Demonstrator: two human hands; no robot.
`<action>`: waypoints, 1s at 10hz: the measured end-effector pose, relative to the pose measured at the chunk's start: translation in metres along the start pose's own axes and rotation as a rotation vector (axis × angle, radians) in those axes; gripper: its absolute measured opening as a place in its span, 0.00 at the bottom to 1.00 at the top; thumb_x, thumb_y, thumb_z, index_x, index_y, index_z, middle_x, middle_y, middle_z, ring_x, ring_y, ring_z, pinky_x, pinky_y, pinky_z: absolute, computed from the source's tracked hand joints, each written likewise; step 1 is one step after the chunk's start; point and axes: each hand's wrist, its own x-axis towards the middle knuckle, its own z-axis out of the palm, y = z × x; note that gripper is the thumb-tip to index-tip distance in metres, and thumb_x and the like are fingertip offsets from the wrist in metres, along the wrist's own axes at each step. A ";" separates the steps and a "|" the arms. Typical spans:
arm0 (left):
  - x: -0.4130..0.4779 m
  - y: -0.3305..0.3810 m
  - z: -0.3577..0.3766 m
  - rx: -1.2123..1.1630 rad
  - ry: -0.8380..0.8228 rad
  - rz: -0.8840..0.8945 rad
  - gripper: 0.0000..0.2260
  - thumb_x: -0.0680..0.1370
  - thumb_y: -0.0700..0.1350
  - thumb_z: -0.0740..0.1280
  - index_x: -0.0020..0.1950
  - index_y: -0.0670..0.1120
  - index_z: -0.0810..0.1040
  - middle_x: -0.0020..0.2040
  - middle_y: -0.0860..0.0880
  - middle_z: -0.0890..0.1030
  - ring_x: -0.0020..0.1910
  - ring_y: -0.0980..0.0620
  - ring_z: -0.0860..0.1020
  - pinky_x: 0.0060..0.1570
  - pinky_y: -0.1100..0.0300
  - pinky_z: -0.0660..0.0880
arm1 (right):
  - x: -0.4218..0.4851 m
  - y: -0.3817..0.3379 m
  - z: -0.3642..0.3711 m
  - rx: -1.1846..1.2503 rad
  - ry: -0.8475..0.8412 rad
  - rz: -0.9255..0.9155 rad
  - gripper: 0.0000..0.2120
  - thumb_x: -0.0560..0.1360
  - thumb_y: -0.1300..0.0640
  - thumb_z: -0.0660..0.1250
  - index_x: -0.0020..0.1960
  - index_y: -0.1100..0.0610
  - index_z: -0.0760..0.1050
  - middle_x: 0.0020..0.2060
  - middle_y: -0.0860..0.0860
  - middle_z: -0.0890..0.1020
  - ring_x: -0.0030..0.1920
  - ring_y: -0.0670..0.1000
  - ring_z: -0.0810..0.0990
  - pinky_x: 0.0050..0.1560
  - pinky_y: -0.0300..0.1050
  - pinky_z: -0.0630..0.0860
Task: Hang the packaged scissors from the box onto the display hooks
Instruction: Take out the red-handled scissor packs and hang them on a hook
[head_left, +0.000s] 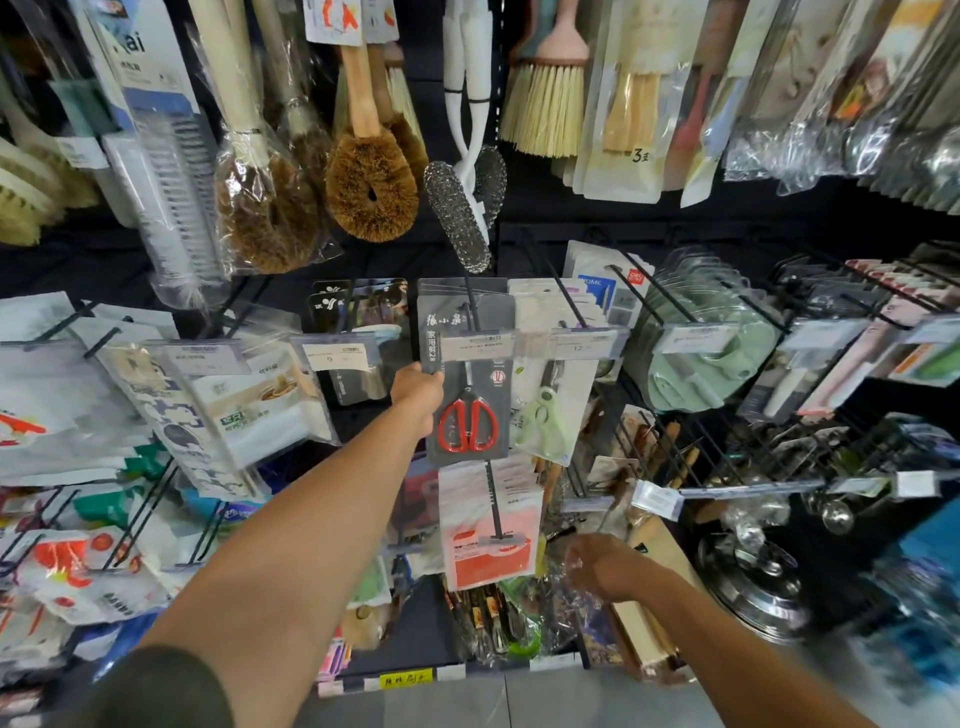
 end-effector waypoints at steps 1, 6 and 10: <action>0.005 0.003 0.000 0.029 0.033 0.000 0.16 0.80 0.44 0.64 0.67 0.41 0.74 0.65 0.43 0.77 0.62 0.43 0.76 0.59 0.55 0.72 | -0.004 -0.008 -0.003 -0.011 0.008 0.021 0.17 0.77 0.53 0.63 0.64 0.57 0.73 0.59 0.55 0.78 0.52 0.52 0.76 0.49 0.42 0.71; -0.138 -0.188 -0.081 1.328 -0.873 0.327 0.14 0.76 0.47 0.63 0.56 0.39 0.78 0.56 0.39 0.81 0.54 0.39 0.79 0.49 0.51 0.76 | -0.041 -0.087 0.079 0.062 -0.054 0.144 0.17 0.76 0.54 0.61 0.62 0.60 0.75 0.57 0.58 0.79 0.58 0.59 0.78 0.57 0.50 0.75; -0.252 -0.325 -0.229 1.444 -0.904 0.185 0.15 0.80 0.43 0.58 0.61 0.38 0.77 0.62 0.39 0.79 0.61 0.39 0.76 0.58 0.50 0.73 | -0.135 -0.167 0.230 -0.055 -0.222 0.008 0.20 0.79 0.54 0.61 0.67 0.63 0.71 0.67 0.58 0.73 0.67 0.58 0.70 0.63 0.44 0.66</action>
